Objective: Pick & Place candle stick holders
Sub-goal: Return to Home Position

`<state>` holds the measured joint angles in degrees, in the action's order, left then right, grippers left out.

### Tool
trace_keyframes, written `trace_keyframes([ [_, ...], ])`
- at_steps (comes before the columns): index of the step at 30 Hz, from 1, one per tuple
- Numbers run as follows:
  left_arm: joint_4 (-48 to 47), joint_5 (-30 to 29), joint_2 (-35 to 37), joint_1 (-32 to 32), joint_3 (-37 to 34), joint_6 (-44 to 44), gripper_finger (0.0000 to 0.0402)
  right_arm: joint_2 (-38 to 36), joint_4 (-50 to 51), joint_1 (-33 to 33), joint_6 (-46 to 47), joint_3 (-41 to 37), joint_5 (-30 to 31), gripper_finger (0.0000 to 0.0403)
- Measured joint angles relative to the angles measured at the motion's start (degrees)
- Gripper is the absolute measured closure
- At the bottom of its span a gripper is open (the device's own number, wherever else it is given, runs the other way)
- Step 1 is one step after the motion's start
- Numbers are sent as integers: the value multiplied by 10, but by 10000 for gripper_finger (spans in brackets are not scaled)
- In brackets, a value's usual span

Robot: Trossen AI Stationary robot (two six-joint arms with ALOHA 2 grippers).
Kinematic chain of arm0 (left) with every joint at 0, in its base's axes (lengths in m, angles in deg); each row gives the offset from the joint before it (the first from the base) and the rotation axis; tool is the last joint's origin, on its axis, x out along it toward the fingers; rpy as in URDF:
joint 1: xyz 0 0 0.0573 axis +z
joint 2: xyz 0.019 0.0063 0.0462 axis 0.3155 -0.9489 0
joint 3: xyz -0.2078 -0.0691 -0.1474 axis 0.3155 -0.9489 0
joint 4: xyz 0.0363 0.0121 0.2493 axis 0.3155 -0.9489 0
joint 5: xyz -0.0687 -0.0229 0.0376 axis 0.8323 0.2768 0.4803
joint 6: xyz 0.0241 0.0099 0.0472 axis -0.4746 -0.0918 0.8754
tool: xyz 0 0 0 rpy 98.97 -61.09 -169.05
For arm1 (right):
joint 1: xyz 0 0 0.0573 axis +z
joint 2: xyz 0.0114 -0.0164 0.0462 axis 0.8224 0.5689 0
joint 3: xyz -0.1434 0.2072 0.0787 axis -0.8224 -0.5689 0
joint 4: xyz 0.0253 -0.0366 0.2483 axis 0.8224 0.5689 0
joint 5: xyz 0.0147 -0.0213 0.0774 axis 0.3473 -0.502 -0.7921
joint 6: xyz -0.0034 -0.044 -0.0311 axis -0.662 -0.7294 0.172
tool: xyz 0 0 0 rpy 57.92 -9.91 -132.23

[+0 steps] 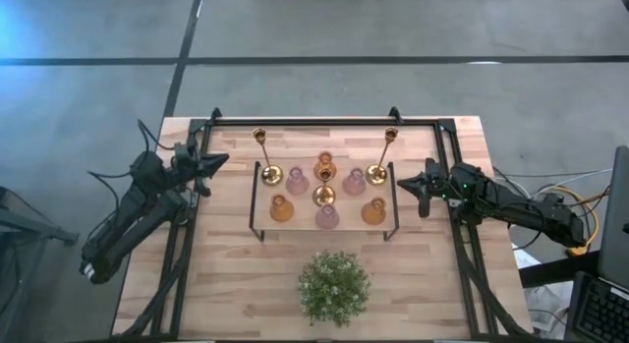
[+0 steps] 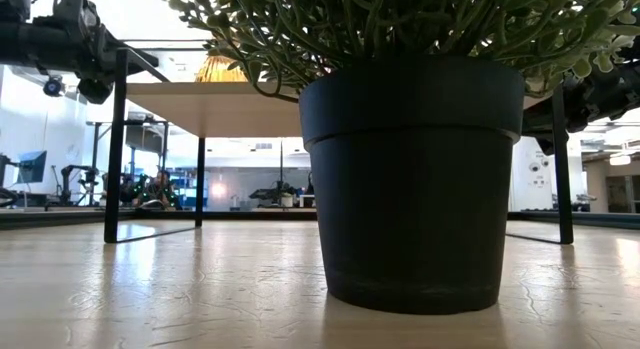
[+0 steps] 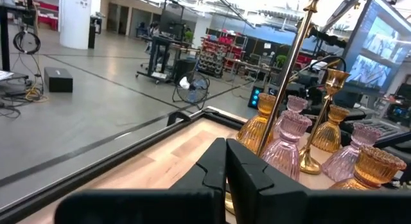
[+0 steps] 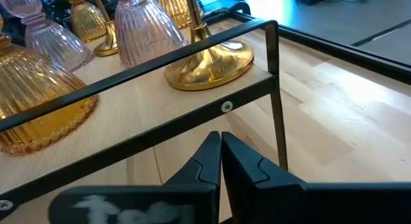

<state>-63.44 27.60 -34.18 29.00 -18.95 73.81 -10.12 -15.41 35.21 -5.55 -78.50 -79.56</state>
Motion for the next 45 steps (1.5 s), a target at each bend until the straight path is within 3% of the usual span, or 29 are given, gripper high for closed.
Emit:
trace_keyframes([
  [4, -16, 2, 1, -23, 0, 6, 388, 0, 0, 0, 0, 0, 0, 394],
  [7, -16, -4, 1, -77, 0, 86, 388, 0, 0, 0, 0, 0, 0, 394],
  [13, 9, -116, 1, -179, 0, 128, 388, 0, 0, 0, 0, 0, 0, 394],
  [20, -33, -143, 1, -326, -2, 231, 388, 0, 0, 0, 0, 0, 0, 394],
  [24, -42, -161, 1, -379, -26, 243, 388, 0, 0, 0, 0, 0, 0, 394],
  [36, 140, -166, 1, -413, -140, 215, 387, 0, 0, 0, 0, 0, 0, 394],
  [45, 140, -164, 1, -454, -141, 154, 387, 0, 0, 0, 0, 1, 0, 394],
])
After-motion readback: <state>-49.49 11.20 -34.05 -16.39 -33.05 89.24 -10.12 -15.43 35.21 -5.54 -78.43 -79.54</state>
